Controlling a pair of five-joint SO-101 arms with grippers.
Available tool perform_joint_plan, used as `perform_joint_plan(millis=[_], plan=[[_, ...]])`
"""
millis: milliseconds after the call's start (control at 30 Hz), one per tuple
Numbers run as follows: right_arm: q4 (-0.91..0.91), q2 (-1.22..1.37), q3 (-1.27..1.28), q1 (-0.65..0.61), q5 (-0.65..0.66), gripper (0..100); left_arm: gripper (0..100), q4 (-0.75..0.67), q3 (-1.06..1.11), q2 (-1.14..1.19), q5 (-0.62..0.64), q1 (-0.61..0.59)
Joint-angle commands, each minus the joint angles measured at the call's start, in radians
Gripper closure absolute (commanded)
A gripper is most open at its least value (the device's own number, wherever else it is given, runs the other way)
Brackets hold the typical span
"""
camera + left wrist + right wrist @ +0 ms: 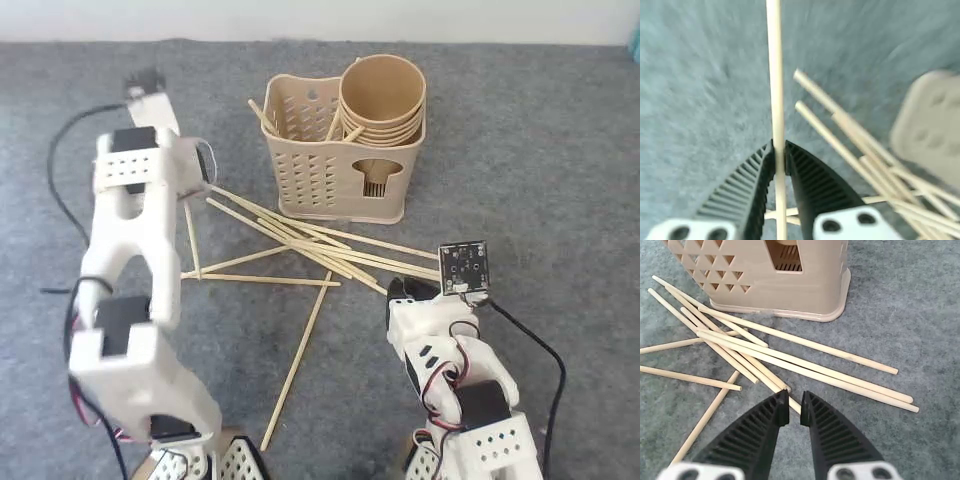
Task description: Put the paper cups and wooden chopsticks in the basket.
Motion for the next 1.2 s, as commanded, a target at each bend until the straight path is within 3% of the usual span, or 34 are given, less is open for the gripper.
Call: perform_joint_plan(millis=[0, 133, 367, 533, 667, 867, 1167], plan=[[0.002, -0.018, -0.017, 0.013, 0.017, 94.7, 99, -0.003, -0.013, -0.285, -0.025, 0.009], [0.001, -0.018, -0.017, 0.013, 0.017, 94.7, 99, -0.087, 0.143, -0.577, -0.101, 0.069], [0.001, -0.018, -0.017, 0.013, 0.017, 94.7, 99, -0.439, 0.579, -1.109, -0.11, 0.17], [0.001, -0.018, -0.017, 0.013, 0.017, 94.7, 99, -0.684, 0.719, -1.29, -0.109, 0.224], [0.001, -0.018, -0.017, 0.013, 0.017, 94.7, 99, -0.902, 0.756, -1.323, -0.109, 0.242], [0.001, -0.018, -0.017, 0.013, 0.017, 94.7, 99, -1.169, 0.743, -1.223, -0.109, 0.365], [0.001, -0.018, -0.017, 0.013, 0.017, 94.7, 99, -1.255, 0.584, -0.888, -0.11, 0.422]])
